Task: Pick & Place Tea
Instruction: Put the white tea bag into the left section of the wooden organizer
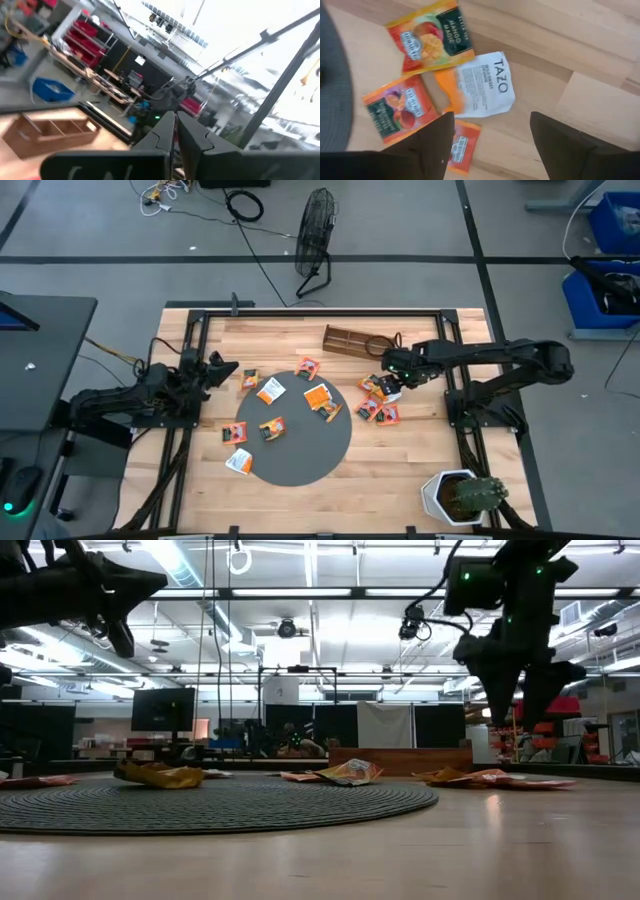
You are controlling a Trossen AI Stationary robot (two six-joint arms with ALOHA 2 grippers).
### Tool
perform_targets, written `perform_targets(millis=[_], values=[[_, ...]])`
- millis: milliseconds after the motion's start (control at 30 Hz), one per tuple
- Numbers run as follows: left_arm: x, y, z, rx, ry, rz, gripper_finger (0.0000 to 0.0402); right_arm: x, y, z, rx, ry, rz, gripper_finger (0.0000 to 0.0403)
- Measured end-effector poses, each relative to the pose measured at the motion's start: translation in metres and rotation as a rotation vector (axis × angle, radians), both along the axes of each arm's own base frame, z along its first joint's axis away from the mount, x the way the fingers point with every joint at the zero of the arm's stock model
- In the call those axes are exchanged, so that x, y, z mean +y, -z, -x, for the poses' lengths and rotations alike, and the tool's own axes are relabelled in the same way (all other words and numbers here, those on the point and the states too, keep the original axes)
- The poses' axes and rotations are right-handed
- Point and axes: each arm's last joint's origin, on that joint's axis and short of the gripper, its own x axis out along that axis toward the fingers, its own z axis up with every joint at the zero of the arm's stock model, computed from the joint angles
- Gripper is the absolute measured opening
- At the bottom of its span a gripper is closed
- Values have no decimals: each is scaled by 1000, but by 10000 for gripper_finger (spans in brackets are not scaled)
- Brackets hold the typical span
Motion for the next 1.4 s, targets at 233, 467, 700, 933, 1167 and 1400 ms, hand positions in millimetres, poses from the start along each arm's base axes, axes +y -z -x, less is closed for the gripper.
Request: perform_targets(millis=[233,467,700,933,1167,1400], values=[[0,0,0,-7,10,24,23,-6,20,-5,59,-7,-9,254],[0,0,0,-6,10,25,23,-4,42,1,49,-12,-10,229],[0,0,0,-14,20,51,23,-2,63,7,-5,-3,-37,224],[0,0,0,-21,30,78,23,-1,71,12,-17,1,-32,211],[0,0,0,-21,30,78,23,0,73,14,3,-37,-21,116],[0,0,0,-34,46,122,23,-1,68,13,-33,-65,-10,8]])
